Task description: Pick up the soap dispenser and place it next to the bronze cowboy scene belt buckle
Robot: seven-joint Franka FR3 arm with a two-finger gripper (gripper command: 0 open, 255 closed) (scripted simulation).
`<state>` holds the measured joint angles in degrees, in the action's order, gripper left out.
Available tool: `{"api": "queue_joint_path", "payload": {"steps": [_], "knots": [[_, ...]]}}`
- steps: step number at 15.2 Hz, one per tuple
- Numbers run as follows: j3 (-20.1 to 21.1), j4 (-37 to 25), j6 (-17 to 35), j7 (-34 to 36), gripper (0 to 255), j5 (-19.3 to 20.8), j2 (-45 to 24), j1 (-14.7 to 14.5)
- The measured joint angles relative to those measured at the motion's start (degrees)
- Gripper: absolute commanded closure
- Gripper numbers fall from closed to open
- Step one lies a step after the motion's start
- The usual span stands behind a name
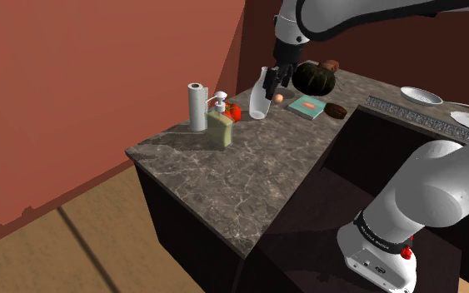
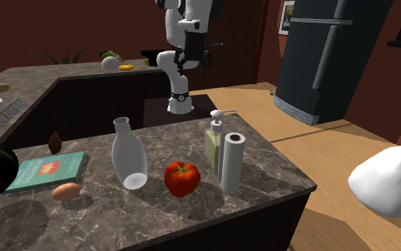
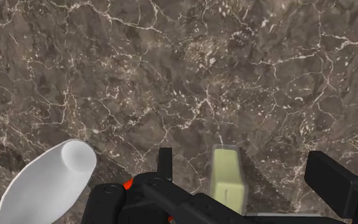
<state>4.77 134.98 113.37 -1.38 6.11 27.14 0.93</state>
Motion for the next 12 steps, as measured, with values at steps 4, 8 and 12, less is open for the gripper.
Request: {"api": "queue_joint_path", "payload": {"steps": [4,8,12], "knots": [[1.0,-0.5,6.9,1.6,0,0.2,-6.9,-0.3],[1.5,-3.6,12.9,2.5,0,1.0,-15.3,-0.2],[2.1,-7.7,17.6,3.8,0,2.1,-23.6,-0.3]]}}
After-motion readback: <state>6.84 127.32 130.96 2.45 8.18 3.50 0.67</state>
